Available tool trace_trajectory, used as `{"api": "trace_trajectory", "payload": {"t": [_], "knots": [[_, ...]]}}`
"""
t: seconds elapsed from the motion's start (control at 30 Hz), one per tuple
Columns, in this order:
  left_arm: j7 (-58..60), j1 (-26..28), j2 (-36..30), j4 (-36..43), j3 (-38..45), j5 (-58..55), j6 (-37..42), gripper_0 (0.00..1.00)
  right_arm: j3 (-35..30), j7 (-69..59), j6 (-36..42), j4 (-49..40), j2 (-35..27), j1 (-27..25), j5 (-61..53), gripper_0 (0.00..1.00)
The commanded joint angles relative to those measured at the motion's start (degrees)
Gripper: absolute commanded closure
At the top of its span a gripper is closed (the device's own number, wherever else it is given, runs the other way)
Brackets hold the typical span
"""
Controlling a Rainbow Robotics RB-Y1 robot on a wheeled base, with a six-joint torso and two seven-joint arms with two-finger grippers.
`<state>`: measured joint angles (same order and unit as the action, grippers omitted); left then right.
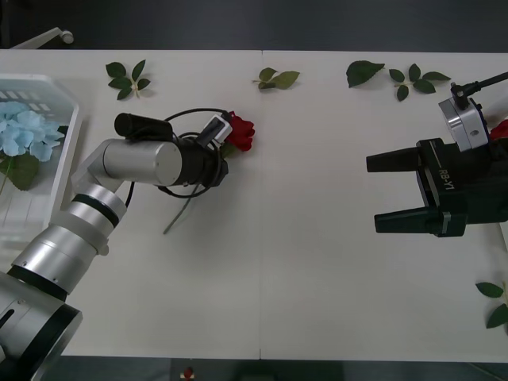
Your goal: Put the red flowers into the right box and the blue flowers into the left box
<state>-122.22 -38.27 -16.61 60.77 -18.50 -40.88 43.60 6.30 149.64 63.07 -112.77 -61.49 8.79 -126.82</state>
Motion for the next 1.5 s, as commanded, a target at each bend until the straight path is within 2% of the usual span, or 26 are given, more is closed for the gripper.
{"api": "trace_trajectory", "payload": {"t": [0.03, 0.3, 0.5, 0.63, 0.8, 0.87, 0.97, 1.13, 1.3, 1.5], "knots": [[3.0, -0.9, -0.7, -0.4, -1.9, -1.0, -0.2, 1.0, -0.6, 2.0, 0.3, -0.6, -0.6, 0.6, -0.9, 0.0], [2.7, -0.8, -3.7, 2.2, -1.9, -11.7, 2.0, 1.0, -0.6, 2.1, 0.4, -0.6, -0.6, 0.6, -0.9, 0.0], [3.1, -0.7, -9.5, 10.7, -1.9, -23.5, 8.2, 1.0, -0.6, 2.2, 0.4, -0.6, -0.6, 0.6, -0.9, 0.0], [3.1, 0.7, -16.6, 17.9, -1.4, -30.6, 11.2, 1.0, -0.6, 2.1, 0.3, -0.6, -0.6, 0.6, -0.9, 0.0], [2.3, 5.0, -22.4, 25.2, 5.2, -39.1, 18.4, 1.0, -0.6, 1.5, 0.3, -0.6, -0.6, 0.5, -1.1, 0.0], [0.1, 7.6, -23.4, 27.3, 11.2, -43.3, 24.3, 1.0, -0.6, 1.1, 0.2, -0.6, -0.6, 0.3, -1.3, 0.0], [-3.7, 10.9, -23.0, 27.9, 19.6, -49.8, 32.1, 1.0, -0.5, 0.7, -0.2, -0.6, -0.6, -0.4, -2.1, 0.0], [-9.3, 16.9, -22.1, 27.8, 28.3, -62.9, 37.9, 1.0, -0.4, -0.5, -0.5, -0.6, -0.2, -1.4, -3.2, 0.0], [-14.2, 21.1, -17.4, 27.8, 29.7, -75.0, 36.2, 1.0, 0.1, -4.2, -0.6, -0.6, 1.6, -1.7, -3.6, 0.0], [-16.2, 21.7, -8.3, 27.8, 29.2, -80.5, 32.9, 1.0, 1.0, -8.1, -0.7, -0.6, 3.0, -1.7, -3.5, 0.0]]}}
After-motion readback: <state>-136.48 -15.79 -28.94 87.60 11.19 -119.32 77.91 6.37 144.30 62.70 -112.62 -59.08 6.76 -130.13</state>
